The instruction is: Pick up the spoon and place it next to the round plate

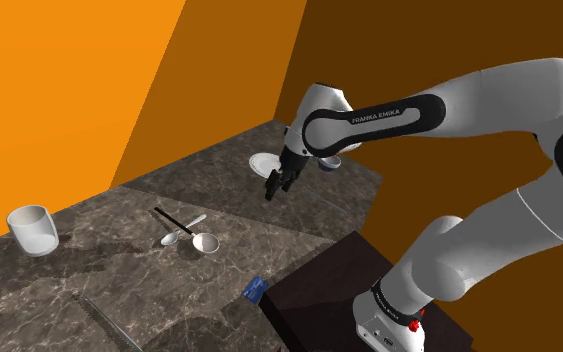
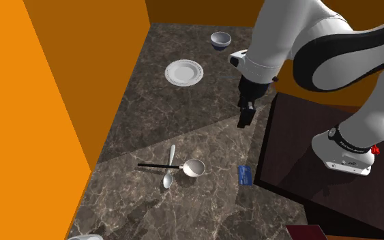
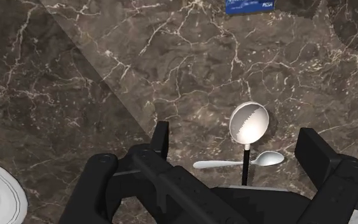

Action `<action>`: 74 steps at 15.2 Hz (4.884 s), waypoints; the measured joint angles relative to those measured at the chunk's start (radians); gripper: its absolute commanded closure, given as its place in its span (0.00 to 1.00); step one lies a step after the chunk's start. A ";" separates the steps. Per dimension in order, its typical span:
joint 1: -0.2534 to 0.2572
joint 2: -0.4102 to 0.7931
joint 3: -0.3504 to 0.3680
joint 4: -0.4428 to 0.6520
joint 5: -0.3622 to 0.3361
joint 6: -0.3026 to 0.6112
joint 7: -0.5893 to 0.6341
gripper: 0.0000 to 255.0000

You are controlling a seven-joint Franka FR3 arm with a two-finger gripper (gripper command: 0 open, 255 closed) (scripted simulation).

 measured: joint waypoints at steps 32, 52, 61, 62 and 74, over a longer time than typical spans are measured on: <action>0.277 1.143 0.003 0.822 -0.206 0.541 0.104 0.00; 0.292 1.223 -0.004 0.893 -0.211 0.552 0.108 1.00; 0.288 1.152 -0.001 0.855 -0.208 0.520 0.113 1.00; 0.289 1.140 -0.001 0.849 -0.208 0.513 0.115 1.00; 0.255 1.011 0.013 0.774 -0.197 0.457 0.097 1.00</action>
